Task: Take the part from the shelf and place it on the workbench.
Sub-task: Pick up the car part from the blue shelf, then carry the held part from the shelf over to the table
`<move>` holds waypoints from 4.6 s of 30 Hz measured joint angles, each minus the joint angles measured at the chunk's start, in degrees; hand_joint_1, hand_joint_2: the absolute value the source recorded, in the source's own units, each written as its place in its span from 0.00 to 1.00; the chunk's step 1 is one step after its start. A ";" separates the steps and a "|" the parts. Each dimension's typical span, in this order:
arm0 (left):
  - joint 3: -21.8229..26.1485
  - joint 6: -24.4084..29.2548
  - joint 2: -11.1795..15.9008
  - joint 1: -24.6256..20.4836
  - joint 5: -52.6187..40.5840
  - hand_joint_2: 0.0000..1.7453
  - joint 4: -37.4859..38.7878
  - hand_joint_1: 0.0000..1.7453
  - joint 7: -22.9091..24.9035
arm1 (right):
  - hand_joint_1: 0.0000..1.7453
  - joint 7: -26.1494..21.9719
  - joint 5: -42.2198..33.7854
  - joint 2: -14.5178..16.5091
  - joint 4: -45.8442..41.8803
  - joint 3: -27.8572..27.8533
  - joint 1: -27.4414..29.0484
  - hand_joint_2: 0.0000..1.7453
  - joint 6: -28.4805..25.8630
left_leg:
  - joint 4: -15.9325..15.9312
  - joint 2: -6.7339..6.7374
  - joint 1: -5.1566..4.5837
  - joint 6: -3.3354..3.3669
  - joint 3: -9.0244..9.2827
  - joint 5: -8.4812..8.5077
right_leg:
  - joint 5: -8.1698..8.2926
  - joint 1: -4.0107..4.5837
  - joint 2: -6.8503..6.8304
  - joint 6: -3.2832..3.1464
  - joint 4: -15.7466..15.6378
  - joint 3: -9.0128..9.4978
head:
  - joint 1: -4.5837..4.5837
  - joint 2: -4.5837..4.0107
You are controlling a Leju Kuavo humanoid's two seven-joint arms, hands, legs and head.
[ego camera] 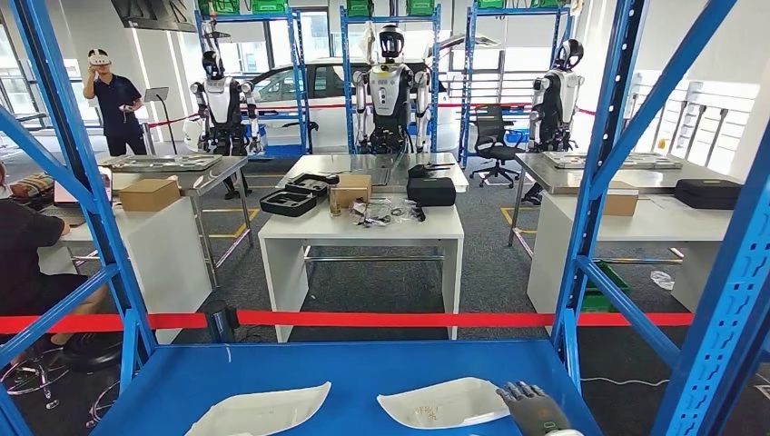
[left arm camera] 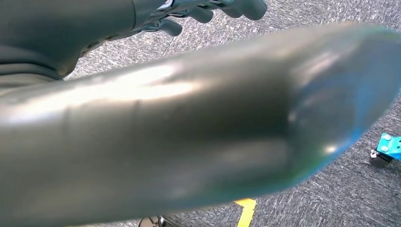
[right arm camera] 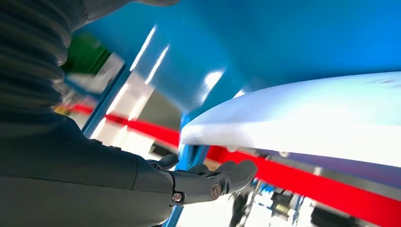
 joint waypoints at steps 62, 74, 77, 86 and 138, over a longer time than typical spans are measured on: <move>-1.48 -4.10 -0.20 -0.05 0.39 0.00 0.02 0.00 -8.52 | 1.00 -11.85 -2.07 0.98 7.51 3.20 -0.52 1.00 -6.18 | 0.08 -0.02 -0.03 0.08 -0.05 -0.05 | -0.01 -0.04 0.01 0.02 0.00 -0.06 | 0.01 0.00; -1.46 -4.14 -0.17 -0.06 0.52 0.00 0.02 0.00 -8.46 | 1.00 -11.89 -2.43 0.87 7.40 1.79 -0.83 1.00 -6.95 | 0.12 -0.04 0.04 0.14 -0.02 -0.07 | -0.06 -0.04 -0.09 0.14 -0.01 0.07 | 0.00 0.00; -1.46 -4.14 -0.17 -0.06 0.52 0.00 0.02 0.00 -8.46 | 1.00 -11.87 -2.42 0.87 7.40 1.66 -0.81 1.00 -6.95 | 0.16 -0.04 0.04 0.16 -0.02 -0.06 | -0.03 -0.07 -0.09 0.18 -0.02 0.07 | 0.00 0.00; -1.46 -3.87 -0.07 -0.07 0.13 0.00 0.01 0.00 -7.99 | 1.00 -12.06 -2.74 0.66 6.94 1.24 -0.52 1.00 -6.97 | 0.22 -0.04 0.04 0.23 -0.03 -0.05 | 0.02 -0.11 -0.08 0.31 -0.05 0.11 | 0.00 0.00; 0.42 1.66 4.05 0.21 1.51 0.00 -0.67 0.00 4.09 | 1.00 -6.31 -2.70 10.97 -26.96 -2.08 -1.05 1.00 -11.92 | 0.69 -0.07 -0.29 0.74 -0.44 -0.47 | -0.18 -0.24 -0.06 0.65 -0.06 -0.02 | 0.00 0.00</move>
